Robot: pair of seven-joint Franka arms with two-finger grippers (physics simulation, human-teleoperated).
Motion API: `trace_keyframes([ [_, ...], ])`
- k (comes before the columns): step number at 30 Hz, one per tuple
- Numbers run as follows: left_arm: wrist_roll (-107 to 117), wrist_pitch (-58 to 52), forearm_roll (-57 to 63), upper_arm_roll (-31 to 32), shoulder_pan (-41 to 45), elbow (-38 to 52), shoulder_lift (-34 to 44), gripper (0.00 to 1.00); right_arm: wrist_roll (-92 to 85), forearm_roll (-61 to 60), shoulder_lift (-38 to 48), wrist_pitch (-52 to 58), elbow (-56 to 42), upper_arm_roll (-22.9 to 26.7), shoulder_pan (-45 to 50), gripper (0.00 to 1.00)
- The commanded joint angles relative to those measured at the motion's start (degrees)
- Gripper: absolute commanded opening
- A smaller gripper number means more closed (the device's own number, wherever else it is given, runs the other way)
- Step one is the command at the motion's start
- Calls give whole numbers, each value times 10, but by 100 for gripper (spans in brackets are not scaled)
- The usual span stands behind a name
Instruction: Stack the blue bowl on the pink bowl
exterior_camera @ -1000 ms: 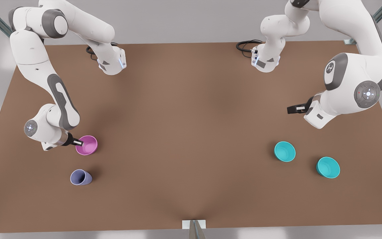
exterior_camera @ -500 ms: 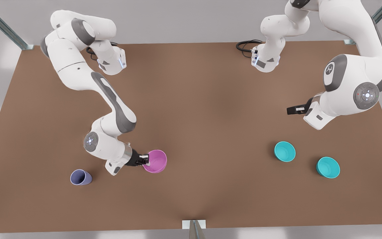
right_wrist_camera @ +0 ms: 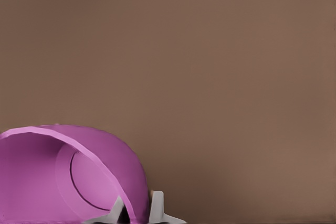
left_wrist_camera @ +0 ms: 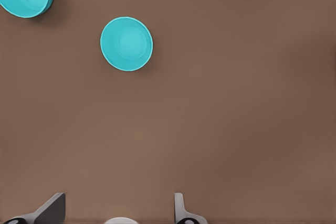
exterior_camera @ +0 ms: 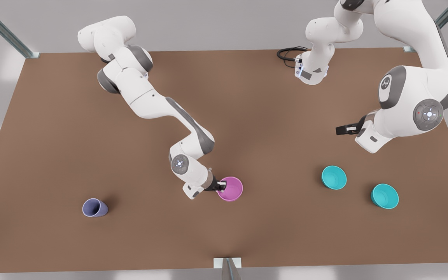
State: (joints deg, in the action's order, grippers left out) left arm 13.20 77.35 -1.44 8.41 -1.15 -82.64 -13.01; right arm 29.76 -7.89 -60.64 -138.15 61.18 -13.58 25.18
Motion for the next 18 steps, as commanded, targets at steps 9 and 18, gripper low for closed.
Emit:
trace_keyframes([
  [9,-72,66,-1,-42,-8,-2,-26,100,174,0,115,211,13,0,-107,100],
  [18,-263,357,-30,-99,-43,-50,-184,100,-375,69,246,548,35,6,-454,100],
])
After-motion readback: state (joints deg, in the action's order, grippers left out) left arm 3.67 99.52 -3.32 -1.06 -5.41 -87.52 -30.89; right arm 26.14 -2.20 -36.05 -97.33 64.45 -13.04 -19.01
